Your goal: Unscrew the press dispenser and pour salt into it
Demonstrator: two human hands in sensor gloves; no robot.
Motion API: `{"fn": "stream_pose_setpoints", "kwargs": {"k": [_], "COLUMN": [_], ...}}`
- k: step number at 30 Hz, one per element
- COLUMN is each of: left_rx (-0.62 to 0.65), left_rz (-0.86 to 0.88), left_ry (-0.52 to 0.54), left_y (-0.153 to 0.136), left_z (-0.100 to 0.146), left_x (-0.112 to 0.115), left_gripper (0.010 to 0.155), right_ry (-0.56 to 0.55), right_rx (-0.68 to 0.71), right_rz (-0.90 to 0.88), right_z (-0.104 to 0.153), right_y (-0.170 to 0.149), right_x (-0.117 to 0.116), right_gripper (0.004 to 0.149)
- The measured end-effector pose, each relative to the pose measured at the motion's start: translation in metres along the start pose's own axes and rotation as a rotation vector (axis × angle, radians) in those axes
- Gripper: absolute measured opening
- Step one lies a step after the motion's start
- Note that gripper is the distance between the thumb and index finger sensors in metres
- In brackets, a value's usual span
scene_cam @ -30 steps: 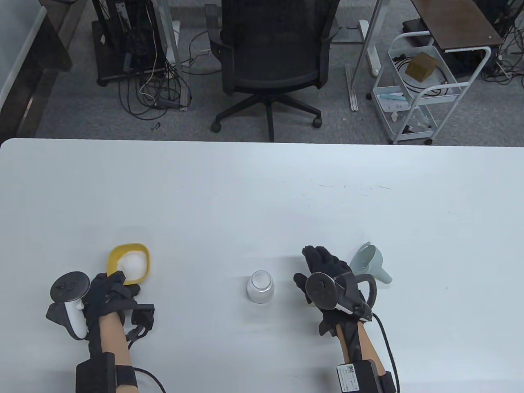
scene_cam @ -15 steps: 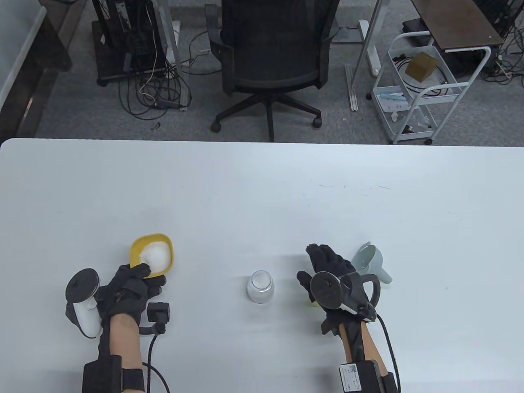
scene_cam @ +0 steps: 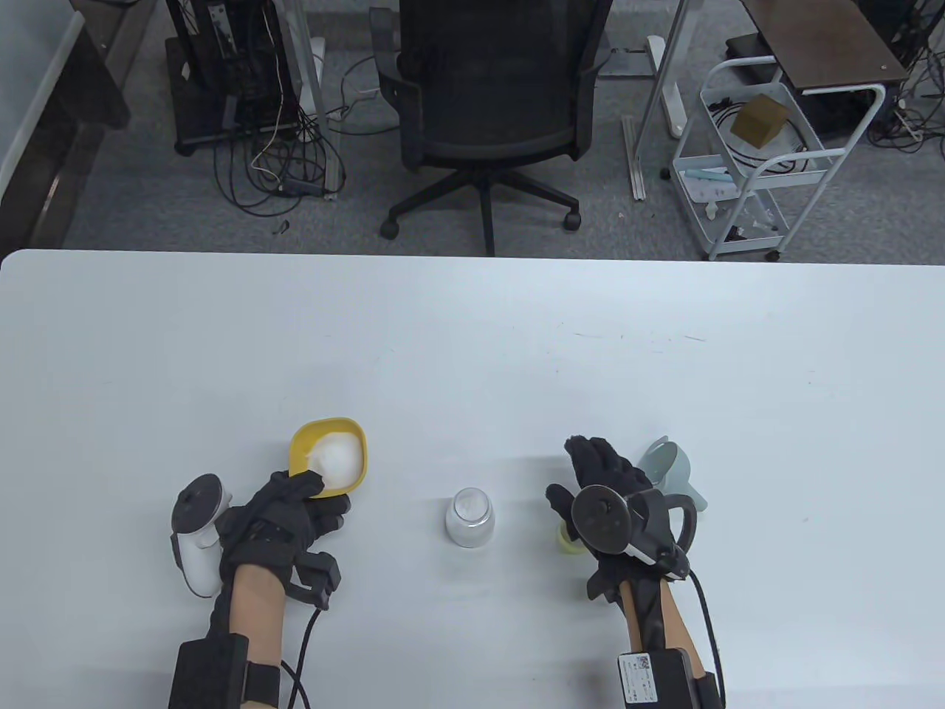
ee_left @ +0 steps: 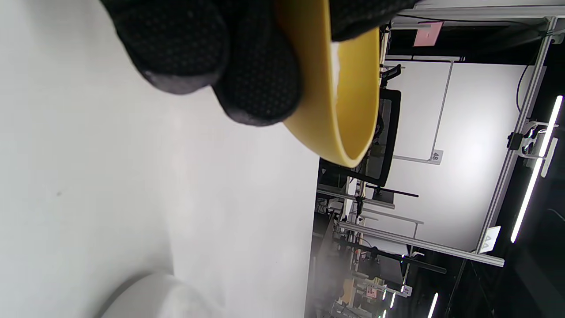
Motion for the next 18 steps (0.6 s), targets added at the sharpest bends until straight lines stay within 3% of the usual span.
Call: {"fn": "stream_pose_setpoints", "kwargs": {"k": [11,18], "left_rx": [0.019,0.078], "left_rz": [-0.018,0.031], "left_ry": [-0.083,-0.138], "left_y": [0.000,0.005], "left_z": [-0.002,-0.001], "left_x": [0.037,0.047], "left_gripper": [0.076,0.102], "right_ry": [-0.034,-0.071], "right_rx": [-0.081,-0.157], "right_rz": [-0.043,-0.072], "right_z": [0.004,0.008], "right_y": [-0.026,-0.050], "right_x": [0.009,0.016], "right_gripper": [0.075,0.075]}}
Point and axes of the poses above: the tracker on the back of each hand, its own y axis roughly to the thumb side, its own z axis roughly from the fingertips to the wrist, x = y × z, the point moved 5 cm from there along -z, roughly from the wrist to the fingertips
